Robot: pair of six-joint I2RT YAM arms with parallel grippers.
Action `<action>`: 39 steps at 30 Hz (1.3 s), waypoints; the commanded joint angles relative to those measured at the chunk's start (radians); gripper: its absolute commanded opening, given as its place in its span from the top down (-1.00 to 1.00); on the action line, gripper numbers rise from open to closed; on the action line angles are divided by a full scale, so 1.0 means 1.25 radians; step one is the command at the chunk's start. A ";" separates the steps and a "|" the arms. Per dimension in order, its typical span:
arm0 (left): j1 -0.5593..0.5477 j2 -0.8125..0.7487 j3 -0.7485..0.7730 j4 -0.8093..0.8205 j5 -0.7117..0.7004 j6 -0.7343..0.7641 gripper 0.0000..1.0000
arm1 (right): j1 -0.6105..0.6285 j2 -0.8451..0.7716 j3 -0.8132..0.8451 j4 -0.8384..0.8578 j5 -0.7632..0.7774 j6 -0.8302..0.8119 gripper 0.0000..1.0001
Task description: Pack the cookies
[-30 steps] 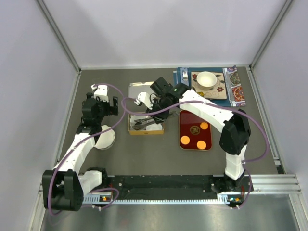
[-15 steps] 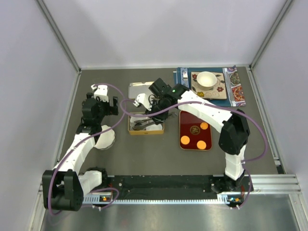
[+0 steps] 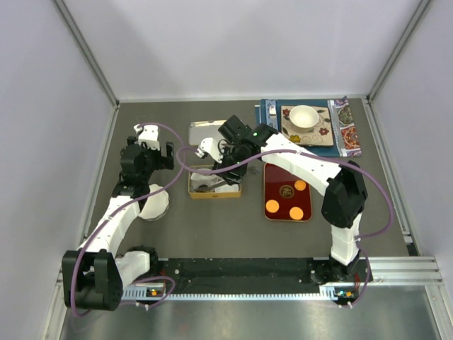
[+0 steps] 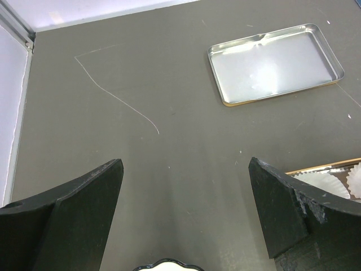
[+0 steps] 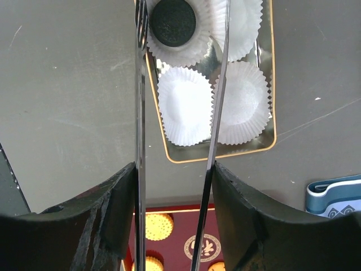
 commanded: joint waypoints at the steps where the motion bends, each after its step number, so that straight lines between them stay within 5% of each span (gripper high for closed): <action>1: 0.004 -0.012 0.029 0.042 0.000 -0.007 -0.98 | 0.014 -0.041 0.051 0.024 0.000 -0.004 -0.05; 7: 0.003 -0.012 0.030 0.042 0.001 -0.009 -0.98 | 0.014 -0.075 0.058 0.027 0.004 0.006 0.16; 21: 0.004 -0.018 0.029 0.039 0.000 -0.010 -0.98 | -0.017 -0.177 0.005 0.028 0.087 0.037 0.26; 39: 0.004 -0.031 0.024 0.025 0.012 0.009 -0.98 | -0.239 -0.601 -0.444 0.008 0.102 0.018 0.28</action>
